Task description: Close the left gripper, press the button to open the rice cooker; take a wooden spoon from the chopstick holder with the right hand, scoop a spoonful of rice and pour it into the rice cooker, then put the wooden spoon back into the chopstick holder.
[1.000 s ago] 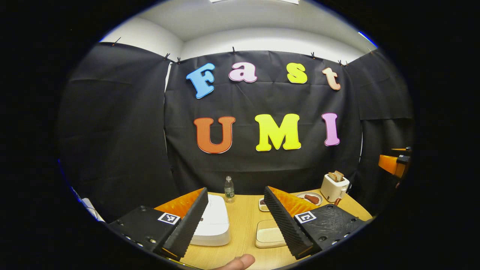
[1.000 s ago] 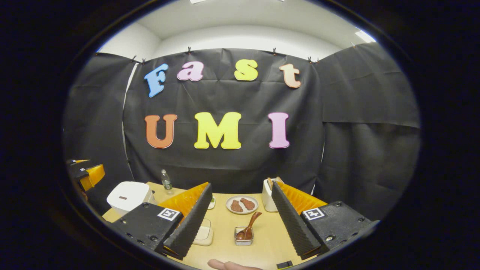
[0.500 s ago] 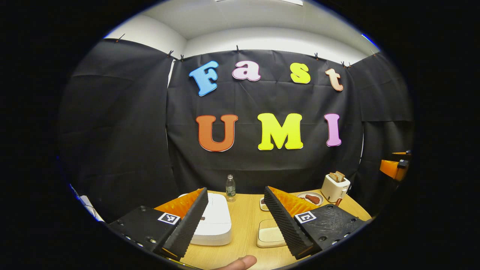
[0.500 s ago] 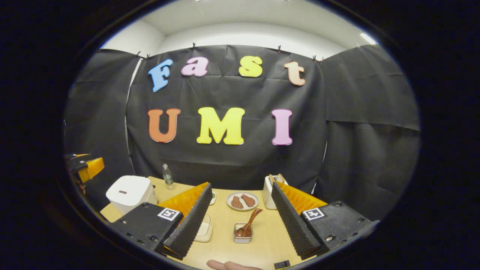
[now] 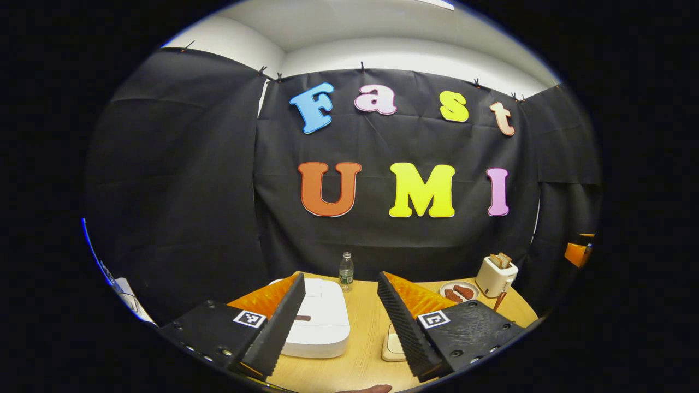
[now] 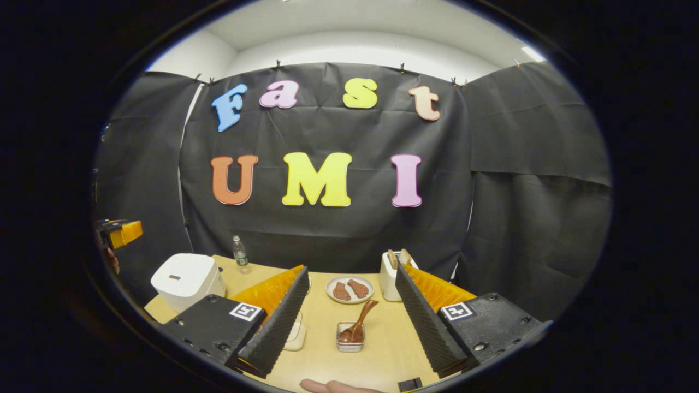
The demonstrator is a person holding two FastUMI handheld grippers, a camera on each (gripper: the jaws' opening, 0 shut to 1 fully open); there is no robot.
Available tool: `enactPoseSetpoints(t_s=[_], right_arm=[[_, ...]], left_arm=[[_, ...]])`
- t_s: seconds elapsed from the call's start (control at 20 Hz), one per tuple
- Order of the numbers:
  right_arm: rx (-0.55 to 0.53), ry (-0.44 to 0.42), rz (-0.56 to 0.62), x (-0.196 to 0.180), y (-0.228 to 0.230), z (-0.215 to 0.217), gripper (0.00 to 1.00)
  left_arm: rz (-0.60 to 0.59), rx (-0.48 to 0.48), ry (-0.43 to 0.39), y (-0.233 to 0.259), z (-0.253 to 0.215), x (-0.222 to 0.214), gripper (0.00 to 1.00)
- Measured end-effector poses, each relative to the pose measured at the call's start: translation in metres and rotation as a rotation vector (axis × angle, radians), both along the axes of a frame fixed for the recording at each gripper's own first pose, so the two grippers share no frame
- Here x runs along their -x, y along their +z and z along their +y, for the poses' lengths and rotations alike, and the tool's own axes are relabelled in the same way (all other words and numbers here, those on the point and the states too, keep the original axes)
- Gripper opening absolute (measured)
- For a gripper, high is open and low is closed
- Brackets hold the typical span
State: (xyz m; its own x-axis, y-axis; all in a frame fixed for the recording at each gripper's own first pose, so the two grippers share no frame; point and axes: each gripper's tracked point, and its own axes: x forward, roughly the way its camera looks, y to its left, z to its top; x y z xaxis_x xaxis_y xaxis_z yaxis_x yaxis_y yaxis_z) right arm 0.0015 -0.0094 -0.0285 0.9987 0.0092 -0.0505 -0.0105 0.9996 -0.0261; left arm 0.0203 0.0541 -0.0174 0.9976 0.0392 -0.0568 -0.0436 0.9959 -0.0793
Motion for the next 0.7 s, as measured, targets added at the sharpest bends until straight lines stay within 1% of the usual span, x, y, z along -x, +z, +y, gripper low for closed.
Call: enactPoseSetpoints(t_s=[0.05, 0.1, 0.15, 0.2, 0.25, 0.3, 0.35, 0.4, 0.55, 0.6, 0.65, 0.7], right_arm=[[-0.003, 0.000, 0.004, -0.001, -0.002, -0.001, 1.00], [-0.003, 0.000, 0.009, -0.001, -0.004, -0.001, 1.00], [-0.004, 0.000, 0.012, -0.002, -0.006, -0.002, 1.00], [-0.003, -0.001, 0.016, -0.002, -0.008, -0.003, 1.00], [-0.003, -0.002, 0.019, -0.002, -0.009, -0.003, 1.00], [-0.002, -0.002, 0.023, -0.002, -0.011, -0.004, 1.00], [0.000, -0.003, 0.024, -0.003, -0.011, -0.004, 1.00], [0.002, -0.004, 0.026, -0.003, -0.013, -0.004, 1.00], [0.008, -0.005, 0.037, -0.003, -0.018, -0.005, 1.00], [0.011, -0.006, 0.041, -0.003, -0.020, -0.005, 1.00], [0.015, -0.008, 0.046, -0.004, -0.023, -0.006, 1.00], [0.018, -0.010, 0.052, -0.004, -0.025, -0.005, 1.00]], left_arm=[[0.006, 0.000, -0.002, -0.002, 0.003, -0.002, 0.82], [0.016, -0.002, -0.002, -0.004, 0.006, -0.004, 0.76], [0.026, -0.007, -0.005, -0.007, 0.008, -0.006, 0.72], [0.041, -0.007, -0.009, -0.010, 0.010, -0.009, 0.61], [0.046, -0.005, -0.015, -0.012, 0.012, -0.015, 0.43], [0.056, -0.005, -0.009, -0.016, 0.015, -0.015, 0.36], [0.066, -0.005, -0.007, -0.017, 0.020, -0.017, 0.32], [0.074, -0.002, -0.007, -0.020, 0.024, -0.020, 0.31], [0.103, 0.025, 0.005, -0.029, 0.038, -0.033, 0.31], [0.104, 0.031, 0.005, -0.033, 0.039, -0.044, 0.31], [0.131, 0.020, 0.068, -0.041, 0.059, -0.059, 0.31], [0.161, 0.028, 0.073, -0.049, 0.064, -0.060, 0.00]])
